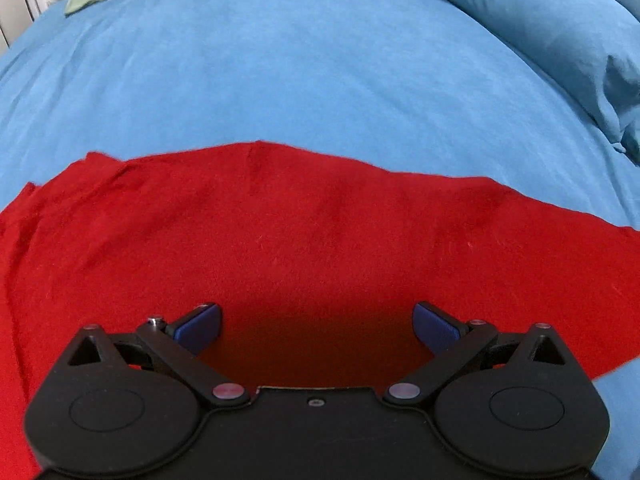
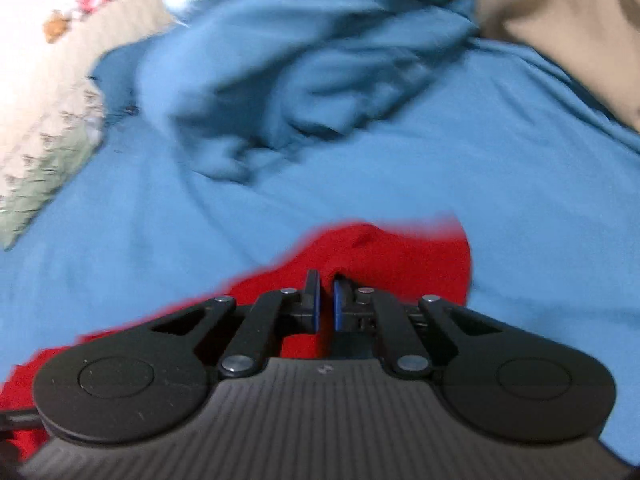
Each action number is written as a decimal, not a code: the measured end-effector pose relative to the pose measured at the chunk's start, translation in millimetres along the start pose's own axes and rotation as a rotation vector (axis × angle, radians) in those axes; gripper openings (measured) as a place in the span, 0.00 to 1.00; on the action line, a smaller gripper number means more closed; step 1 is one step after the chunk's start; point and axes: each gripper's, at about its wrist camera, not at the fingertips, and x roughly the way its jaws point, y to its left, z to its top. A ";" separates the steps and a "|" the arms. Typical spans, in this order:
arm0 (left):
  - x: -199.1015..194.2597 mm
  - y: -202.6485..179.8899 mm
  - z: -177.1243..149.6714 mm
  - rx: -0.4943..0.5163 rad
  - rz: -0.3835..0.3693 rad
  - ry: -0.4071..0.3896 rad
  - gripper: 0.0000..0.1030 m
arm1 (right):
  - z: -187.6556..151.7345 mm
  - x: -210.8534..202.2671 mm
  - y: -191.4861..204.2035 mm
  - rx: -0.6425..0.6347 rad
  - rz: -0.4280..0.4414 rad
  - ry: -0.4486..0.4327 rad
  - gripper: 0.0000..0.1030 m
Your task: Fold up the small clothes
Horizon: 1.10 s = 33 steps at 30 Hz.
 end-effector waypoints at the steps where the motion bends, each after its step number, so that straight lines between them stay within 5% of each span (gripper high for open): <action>1: -5.7 5.2 -1.9 0.001 -0.015 0.013 1.00 | 5.3 -9.2 13.6 -0.020 0.031 -0.016 0.21; 3: -22.5 23.2 -5.5 -0.017 -0.017 0.025 1.00 | 12.1 -28.8 45.1 -0.059 0.110 -0.041 0.21; 8: -92.3 90.2 -30.3 -0.063 -0.013 -0.094 1.00 | 5.2 -74.0 154.7 -0.195 0.366 -0.069 0.21; 12: -130.4 150.8 -52.2 -0.092 0.051 -0.150 1.00 | -42.1 -84.0 250.8 -0.320 0.594 0.011 0.21; 15: -146.2 199.9 -73.7 -0.148 0.108 -0.162 1.00 | -103.5 -75.1 312.6 -0.437 0.677 0.093 0.21; 21: -149.9 258.2 -124.0 -0.226 0.166 -0.204 1.00 | -235.3 -34.0 372.3 -0.695 0.635 0.252 0.21; 26: -143.8 265.5 -144.6 -0.219 0.160 -0.161 1.00 | -265.7 -29.1 370.1 -0.716 0.603 0.306 0.27; 28: -143.9 257.3 -142.5 -0.200 0.142 -0.165 1.00 | -259.9 -33.9 368.3 -0.710 0.609 0.309 0.59; 30: -142.6 241.3 -138.6 -0.152 0.125 -0.185 1.00 | -247.4 -45.8 357.1 -0.715 0.597 0.261 0.79; 33: -143.6 209.8 -123.5 -0.056 0.080 -0.212 1.00 | -224.4 -63.8 334.6 -0.736 0.536 0.170 0.86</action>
